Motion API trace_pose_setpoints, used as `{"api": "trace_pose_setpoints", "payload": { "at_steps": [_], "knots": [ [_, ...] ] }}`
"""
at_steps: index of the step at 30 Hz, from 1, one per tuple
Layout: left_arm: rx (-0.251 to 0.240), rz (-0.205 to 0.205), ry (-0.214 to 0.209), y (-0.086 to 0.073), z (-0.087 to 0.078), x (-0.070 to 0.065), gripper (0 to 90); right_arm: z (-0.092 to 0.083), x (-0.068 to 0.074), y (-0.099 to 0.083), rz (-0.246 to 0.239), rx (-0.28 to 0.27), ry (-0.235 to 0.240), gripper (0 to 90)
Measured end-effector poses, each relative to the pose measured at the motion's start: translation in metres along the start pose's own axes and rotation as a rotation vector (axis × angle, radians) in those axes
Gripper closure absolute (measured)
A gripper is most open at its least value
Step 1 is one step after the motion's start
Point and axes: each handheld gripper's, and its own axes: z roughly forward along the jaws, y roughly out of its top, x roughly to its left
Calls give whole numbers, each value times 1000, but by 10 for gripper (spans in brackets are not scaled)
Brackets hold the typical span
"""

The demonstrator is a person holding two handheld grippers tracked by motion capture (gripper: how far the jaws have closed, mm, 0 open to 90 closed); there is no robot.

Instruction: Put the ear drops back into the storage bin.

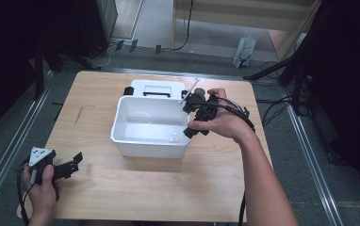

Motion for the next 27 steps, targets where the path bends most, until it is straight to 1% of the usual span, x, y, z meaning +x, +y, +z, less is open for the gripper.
{"api": "trace_pose_setpoints", "payload": {
  "at_steps": [2, 11, 15, 19, 22, 26, 27],
  "knots": [
    [0, -2, 0, 0, 0, 0, 6, 2, -1, -6, 9, 8, -2, 0],
    [2, 3, 0, 0, 0, 0, 5, 9, -4, -29, 38, 11, 2, 0],
    [2, 4, 0, 0, 0, 0, 6, 12, -6, -40, 57, 4, 6, 0],
    [1, 6, 1, 0, 0, 0, 5, 17, -7, -51, 68, 17, 1, 0],
    [2, 7, 2, 0, 0, 0, 5, 19, -9, -60, 80, 13, -1, 0],
    [2, 7, 2, 0, 0, 0, 6, 21, -12, -73, 102, 13, -7, 0],
    [3, 8, 2, 0, 0, 0, 5, 22, -12, -77, 116, 17, -10, 0]
  ]
}}
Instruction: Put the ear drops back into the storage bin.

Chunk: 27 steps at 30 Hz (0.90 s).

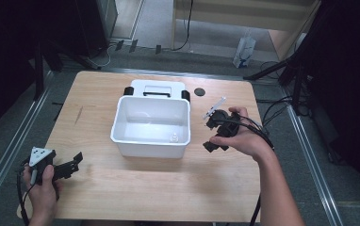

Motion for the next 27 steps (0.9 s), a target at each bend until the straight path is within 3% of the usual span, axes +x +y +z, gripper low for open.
{"api": "trace_pose_setpoints", "payload": {
  "at_steps": [8, 18, 27],
  "knots": [
    [0, 1, 1, 0, 0, 0, 5, 11, -5, -26, 33, 7, -9, 0],
    [0, 0, 3, 0, 0, 0, 5, 18, -10, -60, 79, -41, -47, 0],
    [0, -2, 2, 0, 0, 0, 6, 34, -8, -104, 234, -162, -129, 0]
  ]
}}
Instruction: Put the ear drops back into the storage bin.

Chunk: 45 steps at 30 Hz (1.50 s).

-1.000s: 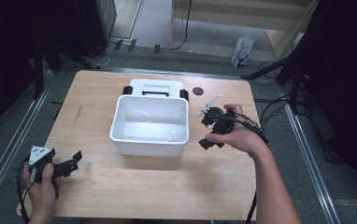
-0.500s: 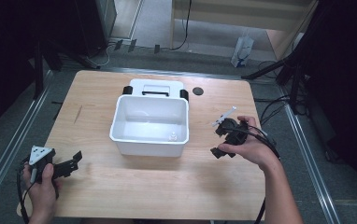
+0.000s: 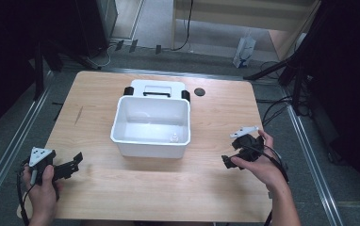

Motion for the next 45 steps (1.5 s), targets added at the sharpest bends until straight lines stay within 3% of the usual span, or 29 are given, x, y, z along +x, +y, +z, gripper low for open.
{"api": "trace_pose_setpoints", "payload": {
  "at_steps": [6, 13, 18, 21, 23, 26, 30, 32, 35, 38, 41, 45],
  "knots": [
    [-4, -6, -2, 0, 0, 0, 5, 5, -3, -32, 72, -78, -26, 0],
    [-3, -1, 0, 0, 0, 0, 6, 11, -4, -63, 163, -164, -16, 0],
    [-4, -8, -3, 0, 0, 1, 6, 12, 1, -90, 211, -287, -17, 0],
    [-4, -7, -2, 0, 0, 1, 5, 9, 1, -107, 282, -391, -18, 0],
    [-6, -3, 0, 0, 0, 0, 5, 9, -1, -116, 325, -430, -46, 0],
    [-5, 2, 5, 0, 0, 0, 5, 8, -6, -134, 429, -500, -94, 0],
    [-8, 0, 20, 0, 0, -1, 5, 1, -17, -148, 517, -552, -76, 0],
    [-12, -32, 20, 0, 0, 3, 5, 2, -18, -151, 539, -574, -77, 0],
    [-46, -64, 44, -1, -3, 4, 5, 4, -13, -148, 519, -560, -93, 0],
    [-63, -53, 72, -3, -4, 1, 5, 6, -11, -146, 500, -547, -94, 0],
    [-91, -32, 101, -5, -8, -2, 5, 7, -17, -147, 544, -546, -73, 0],
    [-90, -13, 111, -5, -8, -4, 5, 9, -20, -145, 558, -524, -64, 0]
  ]
}}
